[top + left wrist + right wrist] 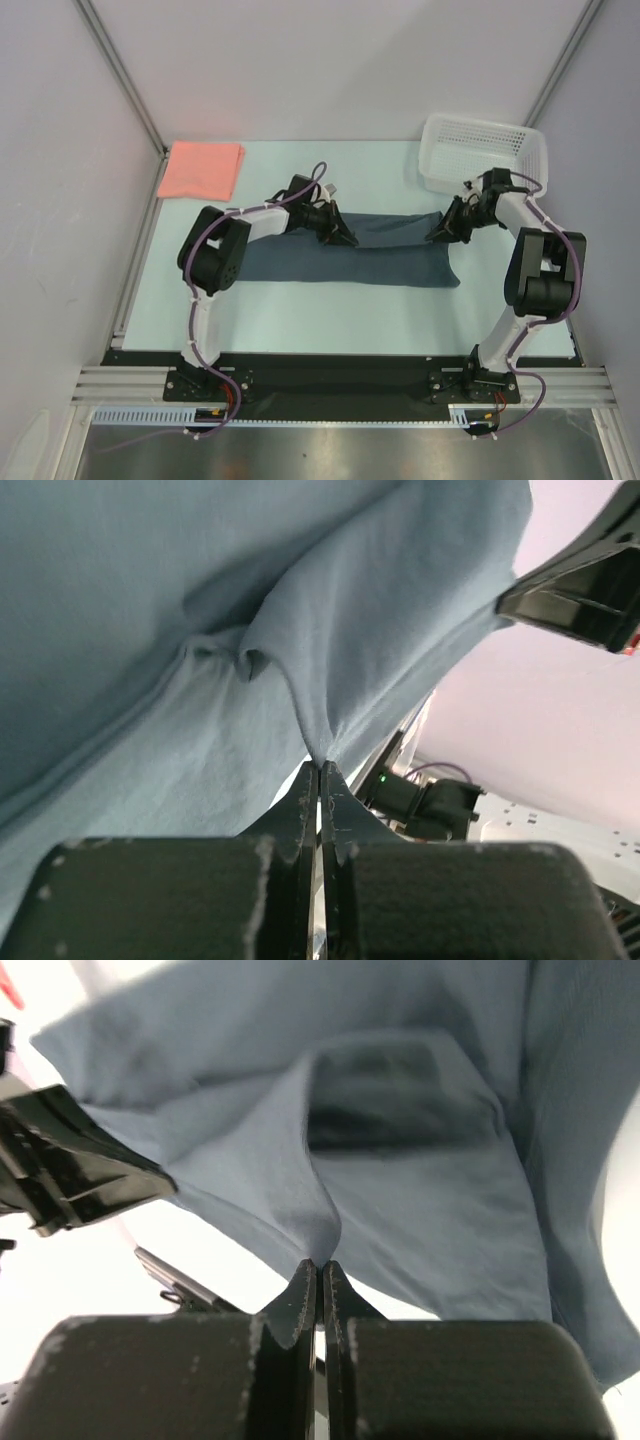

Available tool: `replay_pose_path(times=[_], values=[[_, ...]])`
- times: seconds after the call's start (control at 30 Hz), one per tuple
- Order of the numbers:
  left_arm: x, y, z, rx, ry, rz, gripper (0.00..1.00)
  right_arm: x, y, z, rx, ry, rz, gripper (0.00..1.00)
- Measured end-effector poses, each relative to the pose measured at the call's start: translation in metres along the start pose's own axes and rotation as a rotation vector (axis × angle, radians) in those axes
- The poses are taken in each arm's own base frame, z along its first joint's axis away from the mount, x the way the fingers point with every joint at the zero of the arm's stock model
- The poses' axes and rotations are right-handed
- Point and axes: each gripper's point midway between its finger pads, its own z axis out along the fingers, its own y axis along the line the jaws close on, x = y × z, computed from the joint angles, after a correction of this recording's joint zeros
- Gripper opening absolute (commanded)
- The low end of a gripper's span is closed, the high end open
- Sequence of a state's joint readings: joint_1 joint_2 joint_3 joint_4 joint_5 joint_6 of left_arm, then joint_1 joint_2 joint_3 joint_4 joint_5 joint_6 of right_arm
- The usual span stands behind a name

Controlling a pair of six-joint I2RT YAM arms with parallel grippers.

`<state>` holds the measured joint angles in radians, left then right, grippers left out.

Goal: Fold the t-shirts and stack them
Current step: Fold the tshirt

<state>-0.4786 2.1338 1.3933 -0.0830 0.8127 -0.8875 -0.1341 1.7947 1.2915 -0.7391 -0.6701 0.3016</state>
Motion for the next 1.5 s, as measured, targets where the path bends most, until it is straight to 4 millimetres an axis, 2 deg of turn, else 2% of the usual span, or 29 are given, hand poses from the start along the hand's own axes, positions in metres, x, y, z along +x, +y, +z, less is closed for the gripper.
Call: replay_pose_path(times=[0.17,0.3,0.37,0.4,0.43,0.47,0.5,0.53,0.6,0.73,0.77,0.8,0.87,0.93,0.97,1.03,1.13,1.2,1.33,1.43,1.5], values=[[0.019,0.009,0.006,-0.029,0.047,-0.013,0.00,0.029,-0.020,0.010,0.030,0.068,0.050,0.01],[0.030,0.017,0.008,-0.053,0.073,-0.022,0.01,0.042,-0.026,0.010,0.042,0.085,0.062,0.02],[0.034,0.022,0.008,-0.072,0.081,-0.023,0.05,0.045,-0.026,0.007,0.047,0.083,0.058,0.04],[0.035,0.025,0.008,-0.083,0.084,-0.022,0.18,0.047,-0.026,0.006,0.050,0.080,0.056,0.16],[0.037,0.028,0.007,-0.095,0.086,-0.021,0.26,0.050,-0.026,0.004,0.053,0.076,0.055,0.23],[0.038,0.030,0.007,-0.107,0.089,-0.018,0.40,0.053,-0.027,0.002,0.058,0.074,0.051,0.30],[0.039,0.033,0.006,-0.119,0.091,-0.021,0.47,0.055,-0.028,0.000,0.065,0.072,0.047,0.45],[0.040,0.036,0.005,-0.138,0.090,-0.014,0.53,0.056,-0.029,-0.002,0.081,0.068,0.048,0.50],[0.042,0.042,0.001,-0.180,0.092,-0.008,0.56,0.055,-0.036,-0.006,0.121,0.052,0.030,0.51],[0.038,0.041,-0.012,-0.260,0.072,0.041,0.52,0.045,-0.040,-0.016,0.180,0.013,-0.004,0.48],[0.037,0.035,-0.017,-0.262,0.059,0.065,0.48,0.040,-0.036,-0.018,0.177,-0.006,-0.018,0.48],[0.036,0.029,-0.021,-0.260,0.048,0.080,0.39,0.034,-0.032,-0.020,0.166,-0.026,-0.032,0.47],[0.030,0.007,-0.030,-0.220,0.001,0.133,0.36,0.024,-0.019,-0.021,0.115,-0.065,-0.054,0.45],[0.022,-0.019,-0.035,-0.148,-0.055,0.190,0.27,0.015,-0.005,-0.016,0.041,-0.098,-0.061,0.35],[0.018,-0.032,-0.035,-0.104,-0.076,0.214,0.20,0.011,0.001,-0.012,0.006,-0.111,-0.061,0.31],[0.011,-0.054,-0.027,-0.014,-0.099,0.247,0.18,0.005,0.010,-0.002,-0.057,-0.132,-0.061,0.23],[0.007,-0.067,0.000,0.083,-0.095,0.274,0.17,-0.003,0.018,0.023,-0.136,-0.146,-0.048,0.20],[0.011,-0.062,0.021,0.103,-0.068,0.273,0.15,-0.003,0.016,0.040,-0.161,-0.141,-0.034,0.19],[0.023,-0.015,0.057,0.036,-0.003,0.231,0.15,0.000,0.000,0.074,-0.179,-0.141,0.009,0.19],[0.018,0.019,0.065,-0.027,0.005,0.187,0.16,0.005,-0.019,0.089,-0.175,-0.138,0.063,0.21],[0.010,0.025,0.062,-0.022,0.025,0.154,0.22,-0.002,-0.019,0.089,-0.199,-0.157,0.065,0.23]])
